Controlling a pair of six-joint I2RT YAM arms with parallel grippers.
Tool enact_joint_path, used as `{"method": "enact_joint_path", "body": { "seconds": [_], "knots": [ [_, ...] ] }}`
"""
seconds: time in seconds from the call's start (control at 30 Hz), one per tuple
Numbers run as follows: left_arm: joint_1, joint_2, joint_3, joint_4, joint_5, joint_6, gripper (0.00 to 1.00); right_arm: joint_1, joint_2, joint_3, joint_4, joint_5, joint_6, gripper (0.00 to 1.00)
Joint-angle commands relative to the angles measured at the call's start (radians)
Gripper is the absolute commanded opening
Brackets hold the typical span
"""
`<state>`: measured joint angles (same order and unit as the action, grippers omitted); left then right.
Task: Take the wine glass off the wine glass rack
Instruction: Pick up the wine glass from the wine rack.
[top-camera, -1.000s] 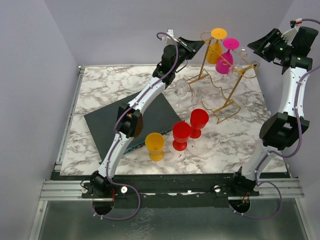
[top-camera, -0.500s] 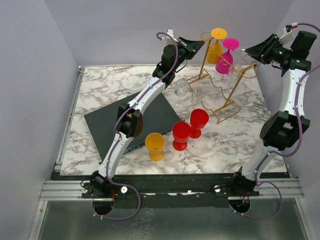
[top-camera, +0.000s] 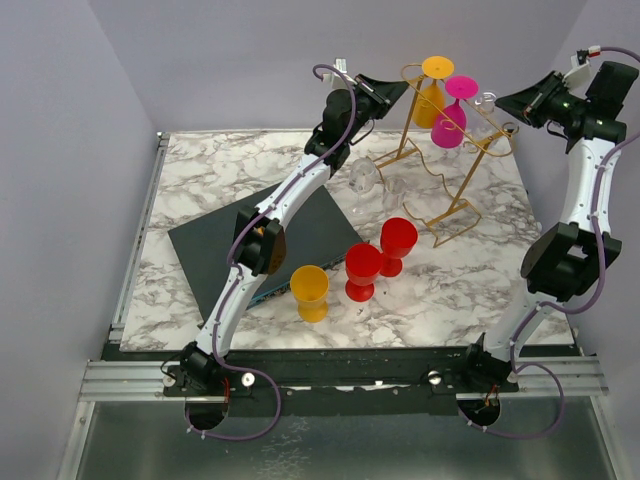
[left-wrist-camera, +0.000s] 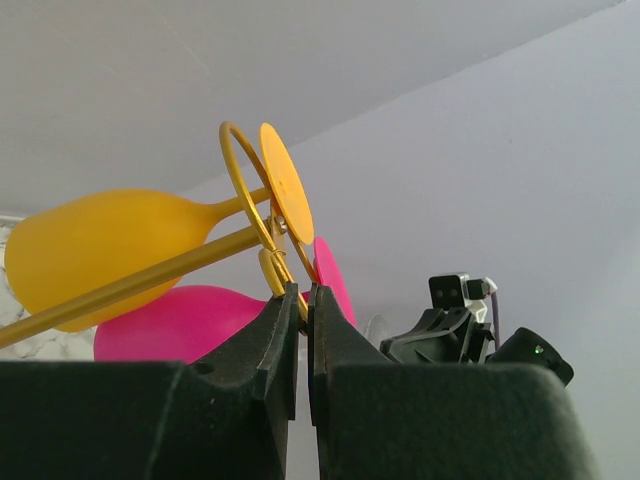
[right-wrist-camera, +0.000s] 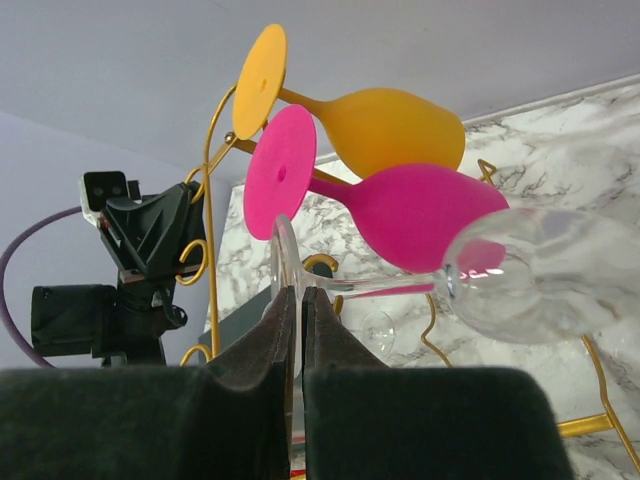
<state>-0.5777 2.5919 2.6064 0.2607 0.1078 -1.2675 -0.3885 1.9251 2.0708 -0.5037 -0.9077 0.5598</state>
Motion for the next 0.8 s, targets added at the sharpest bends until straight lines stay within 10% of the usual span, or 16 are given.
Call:
{"method": "enact_joint_path", "body": {
  "seconds": [0.0,0.77],
  "knots": [
    [-0.022,-0.010,0.001,-0.052,0.084,0.002,0.00,-0.008,-0.011,-0.021,0.083,-0.037,0.093,0.02],
    [-0.024,-0.024,-0.003,-0.044,0.085,-0.003,0.00,-0.038,-0.116,-0.261,0.439,0.044,0.459,0.00]
  ]
}}
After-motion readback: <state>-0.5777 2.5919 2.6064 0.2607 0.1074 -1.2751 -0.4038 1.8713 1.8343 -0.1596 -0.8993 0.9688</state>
